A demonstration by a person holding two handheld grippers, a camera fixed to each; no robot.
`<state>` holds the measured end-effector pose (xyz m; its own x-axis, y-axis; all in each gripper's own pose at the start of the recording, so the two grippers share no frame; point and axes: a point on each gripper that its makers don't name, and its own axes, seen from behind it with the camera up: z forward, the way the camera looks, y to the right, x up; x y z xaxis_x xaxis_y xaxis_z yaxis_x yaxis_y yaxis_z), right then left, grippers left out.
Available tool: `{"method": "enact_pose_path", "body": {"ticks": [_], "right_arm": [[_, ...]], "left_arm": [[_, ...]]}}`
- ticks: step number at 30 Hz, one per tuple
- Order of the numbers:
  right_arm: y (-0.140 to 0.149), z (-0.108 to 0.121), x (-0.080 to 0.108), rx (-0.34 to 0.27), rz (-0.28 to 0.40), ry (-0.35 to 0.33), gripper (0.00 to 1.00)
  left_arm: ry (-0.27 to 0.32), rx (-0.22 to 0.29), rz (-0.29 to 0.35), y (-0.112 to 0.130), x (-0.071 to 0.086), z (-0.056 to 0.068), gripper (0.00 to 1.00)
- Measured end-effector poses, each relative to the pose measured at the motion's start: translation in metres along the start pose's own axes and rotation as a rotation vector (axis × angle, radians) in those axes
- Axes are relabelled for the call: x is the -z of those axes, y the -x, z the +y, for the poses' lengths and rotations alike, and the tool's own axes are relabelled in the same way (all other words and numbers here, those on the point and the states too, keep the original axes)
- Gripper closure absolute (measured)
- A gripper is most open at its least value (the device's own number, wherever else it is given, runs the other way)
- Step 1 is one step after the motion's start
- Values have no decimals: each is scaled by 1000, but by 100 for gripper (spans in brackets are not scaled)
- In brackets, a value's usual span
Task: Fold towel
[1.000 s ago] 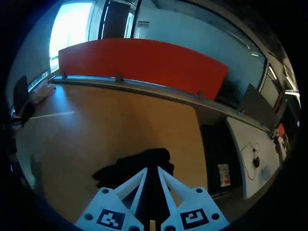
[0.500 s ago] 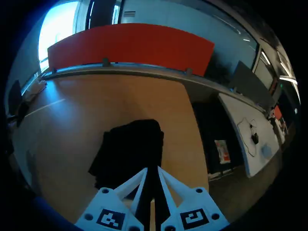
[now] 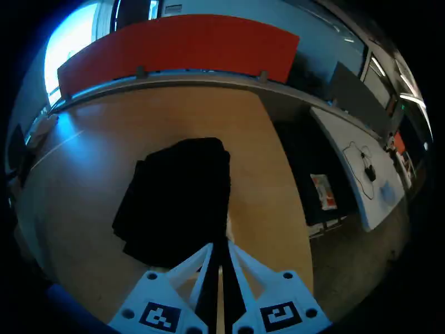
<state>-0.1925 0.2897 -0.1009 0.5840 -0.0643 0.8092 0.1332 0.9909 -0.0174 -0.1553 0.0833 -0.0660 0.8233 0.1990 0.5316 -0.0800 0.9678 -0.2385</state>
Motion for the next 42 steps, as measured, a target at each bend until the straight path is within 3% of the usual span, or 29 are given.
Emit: {"method": "enact_pose_path", "body": {"ticks": [18,32,36,40,42], "right_arm": [[18,1,-17,-41,-38,20,93],[18,4,-4,-49,-12,47,89],[19,6,1,-56,-7,57,73],[20,7,6,-63,2,67,37],[20,4,9,-65,8,64,26]], "left_arm": [[-5,-2,-4,4,3,-1,6],[-9,0,-2,3,4,-5,6],[-6,0,-1,3,4,-5,6],[-5,2,1,3,5,-5,6],[-5,3,3,2,5,-5,6]]}}
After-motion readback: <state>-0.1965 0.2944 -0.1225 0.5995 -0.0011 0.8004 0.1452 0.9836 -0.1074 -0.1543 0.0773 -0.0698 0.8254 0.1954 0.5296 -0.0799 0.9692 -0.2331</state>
